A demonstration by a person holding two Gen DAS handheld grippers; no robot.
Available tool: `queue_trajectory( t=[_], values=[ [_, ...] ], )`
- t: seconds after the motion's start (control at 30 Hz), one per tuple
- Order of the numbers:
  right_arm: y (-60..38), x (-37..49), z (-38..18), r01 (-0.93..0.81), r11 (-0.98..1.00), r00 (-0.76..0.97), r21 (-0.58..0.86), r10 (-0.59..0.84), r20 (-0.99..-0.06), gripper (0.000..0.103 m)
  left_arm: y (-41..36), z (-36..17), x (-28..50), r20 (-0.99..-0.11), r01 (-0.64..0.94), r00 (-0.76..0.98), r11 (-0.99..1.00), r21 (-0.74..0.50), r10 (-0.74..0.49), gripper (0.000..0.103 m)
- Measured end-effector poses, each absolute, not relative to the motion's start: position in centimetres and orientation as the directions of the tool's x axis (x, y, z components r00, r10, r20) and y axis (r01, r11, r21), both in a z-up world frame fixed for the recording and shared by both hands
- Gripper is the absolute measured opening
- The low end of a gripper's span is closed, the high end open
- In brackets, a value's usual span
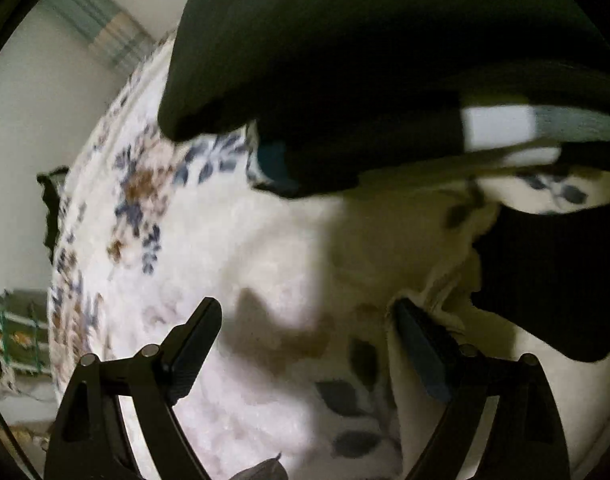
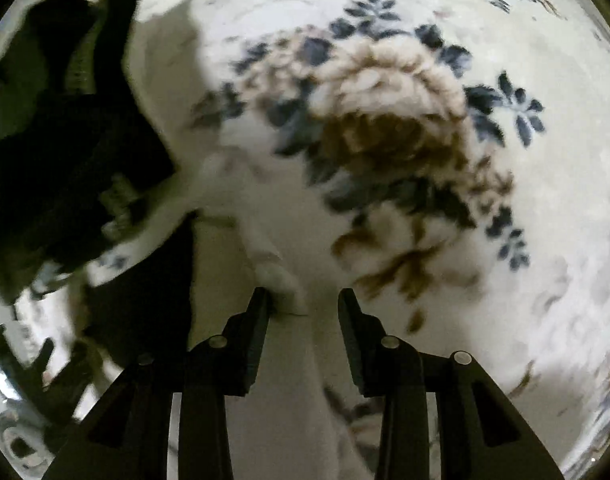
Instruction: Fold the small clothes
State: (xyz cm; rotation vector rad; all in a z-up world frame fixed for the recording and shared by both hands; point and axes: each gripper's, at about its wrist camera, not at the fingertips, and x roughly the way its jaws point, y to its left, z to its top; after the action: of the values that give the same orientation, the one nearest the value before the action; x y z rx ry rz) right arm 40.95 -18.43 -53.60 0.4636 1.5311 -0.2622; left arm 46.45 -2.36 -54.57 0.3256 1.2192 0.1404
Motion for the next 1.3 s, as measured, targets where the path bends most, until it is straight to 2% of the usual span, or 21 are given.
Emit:
queue_trajectory(
  t=[0.2,0.3,0.33,0.37,0.43,0.53,0.63,0.77,0.93,1.0,1.03,1.1,1.17,1.2,1.27,1.3],
  values=[
    [-20.8,37.9,-59.4,0.458,0.880,0.006,0.124,0.136,-0.991,0.038,-0.6,-54.8,47.9,-0.927,0.030,0.316,0.974,0.224,0.204,0.093],
    [-22.8,41.1,-58.4,0.454,0.869,0.017,0.198,0.213,-0.977,0.038,0.9,-52.1,46.6,-0.928,0.003,0.347,0.990,0.144,0.134,0.093],
    [-23.0,39.9,-58.6,0.451,0.860,0.027,0.238,0.253,-0.967,0.043,1.5,-51.1,45.9,-0.928,-0.005,0.356,0.994,0.110,0.105,0.093],
    [-23.2,38.9,-58.5,0.449,0.850,0.038,0.275,0.290,-0.956,0.055,2.2,-49.7,44.9,-0.925,-0.009,0.372,0.997,0.072,0.071,0.094],
    [-23.7,35.0,-58.8,0.450,0.823,0.056,0.347,0.362,-0.931,0.061,3.2,-47.4,42.4,-0.920,-0.010,0.392,1.000,-0.003,0.001,0.094],
    [-24.4,28.8,-59.7,0.448,0.792,0.034,0.414,0.448,-0.893,0.061,4.4,-44.7,38.0,-0.923,-0.030,0.382,0.997,-0.073,-0.056,0.100],
    [-24.3,19.8,-61.2,0.454,0.780,-0.016,0.431,0.491,-0.871,0.061,5.4,-43.7,32.6,-0.941,-0.064,0.329,0.992,-0.107,-0.080,0.100],
    [-25.2,9.8,-63.6,0.497,0.773,-0.116,0.396,0.511,-0.852,0.061,6.2,-44.9,24.8,-0.976,-0.084,0.195,0.989,-0.119,-0.101,0.100],
    [-27.3,-2.6,-69.6,0.557,0.767,-0.229,0.317,0.509,-0.830,0.061,5.6,-48.9,16.1,-0.992,-0.072,0.016,0.990,-0.125,-0.124,0.100],
    [-27.9,-5.8,-69.0,0.579,0.761,-0.247,0.293,0.507,-0.826,0.061,5.3,-50.5,13.9,-0.992,-0.077,-0.034,0.990,-0.116,-0.119,0.100],
    [-28.5,-7.8,-70.5,0.588,0.756,-0.251,0.286,0.507,-0.824,0.061,5.3,-51.2,13.0,-0.990,-0.086,-0.052,0.988,-0.126,-0.131,0.100],
    [-29.1,-7.0,-69.4,0.615,0.736,-0.244,0.284,0.520,-0.818,0.061,5.2,-52.8,11.6,-0.984,-0.118,-0.091,0.983,-0.141,-0.152,0.100],
    [-31.2,-9.5,-69.5,0.649,0.698,-0.217,0.302,0.550,-0.806,0.061,5.0,-53.6,10.8,-0.975,-0.151,-0.094,0.971,-0.185,-0.200,0.095],
    [-32.3,-11.2,-70.2,0.662,0.681,-0.200,0.313,0.563,-0.802,0.061,4.8,-53.8,10.7,-0.973,-0.157,-0.087,0.968,-0.198,-0.213,0.087],
    [-35.0,-12.8,-70.9,0.674,0.661,-0.181,0.329,0.580,-0.794,0.060,4.2,-54.0,10.5,-0.970,-0.146,-0.084,0.966,-0.215,-0.228,0.058],
    [-35.3,-12.7,-70.3,0.671,0.660,-0.182,0.337,0.588,-0.788,0.060,4.1,-54.2,10.5,-0.969,-0.138,-0.087,0.966,-0.217,-0.230,0.051]
  ],
)
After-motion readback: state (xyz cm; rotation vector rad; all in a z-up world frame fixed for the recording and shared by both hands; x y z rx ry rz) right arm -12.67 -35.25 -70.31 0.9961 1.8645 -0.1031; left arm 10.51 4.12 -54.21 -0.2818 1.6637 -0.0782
